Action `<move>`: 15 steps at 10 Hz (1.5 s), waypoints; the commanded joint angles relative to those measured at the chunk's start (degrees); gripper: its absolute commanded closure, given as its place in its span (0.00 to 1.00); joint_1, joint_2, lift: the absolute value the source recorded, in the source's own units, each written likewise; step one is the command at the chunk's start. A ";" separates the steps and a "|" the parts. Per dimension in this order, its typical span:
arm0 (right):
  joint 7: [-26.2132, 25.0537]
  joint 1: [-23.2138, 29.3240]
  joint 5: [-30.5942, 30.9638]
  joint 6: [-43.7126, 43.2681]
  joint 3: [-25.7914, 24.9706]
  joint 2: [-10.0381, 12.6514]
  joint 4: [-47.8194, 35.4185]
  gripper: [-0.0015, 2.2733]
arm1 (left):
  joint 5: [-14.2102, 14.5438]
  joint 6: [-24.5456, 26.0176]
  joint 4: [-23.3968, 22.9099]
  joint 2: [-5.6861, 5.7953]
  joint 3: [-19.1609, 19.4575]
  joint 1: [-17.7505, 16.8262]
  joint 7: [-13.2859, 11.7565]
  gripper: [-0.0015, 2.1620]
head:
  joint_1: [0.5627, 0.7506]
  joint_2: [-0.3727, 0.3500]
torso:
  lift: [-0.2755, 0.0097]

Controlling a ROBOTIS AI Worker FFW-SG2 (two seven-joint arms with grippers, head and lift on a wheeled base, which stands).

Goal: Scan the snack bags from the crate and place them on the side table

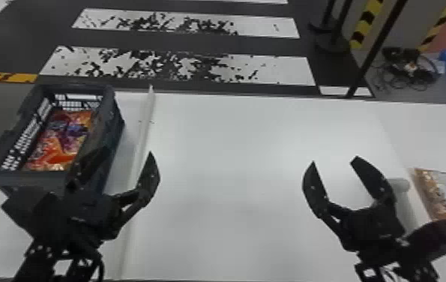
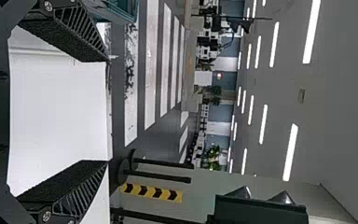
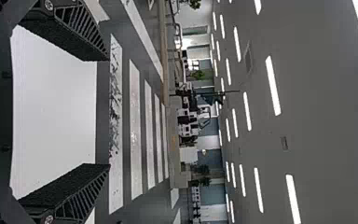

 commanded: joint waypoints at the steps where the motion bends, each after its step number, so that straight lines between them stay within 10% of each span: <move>1: 0.03 -0.21 0.07 -0.35 0.51 0.06 1.14 0.03 | 0.12 1.80 -2.49 -0.15 2.08 -0.06 -0.43 0.05 | 0.70 0.46 | 0.64; 5: 0.12 -0.82 0.07 -2.46 1.03 0.06 3.60 0.03 | 0.73 23.07 -8.55 -0.15 14.38 -7.53 -6.59 0.07 | 0.70 0.61 | 0.64; 11: 0.74 -0.21 0.33 -2.63 2.53 0.01 3.42 0.03 | -11.57 40.65 -2.75 6.06 24.75 -26.60 -18.80 0.06 | 0.70 0.82 | 0.64; 13: 0.74 -0.21 0.51 -2.46 2.97 -0.25 3.34 0.03 | -15.88 42.76 2.26 11.16 24.84 -29.86 -21.88 0.06 | 0.70 0.90 | 0.64; 15: 0.82 -0.21 0.68 -2.46 3.85 -0.43 3.07 0.03 | -20.10 43.64 7.36 12.74 24.23 -32.14 -24.25 0.06 | 0.70 0.96 | 0.64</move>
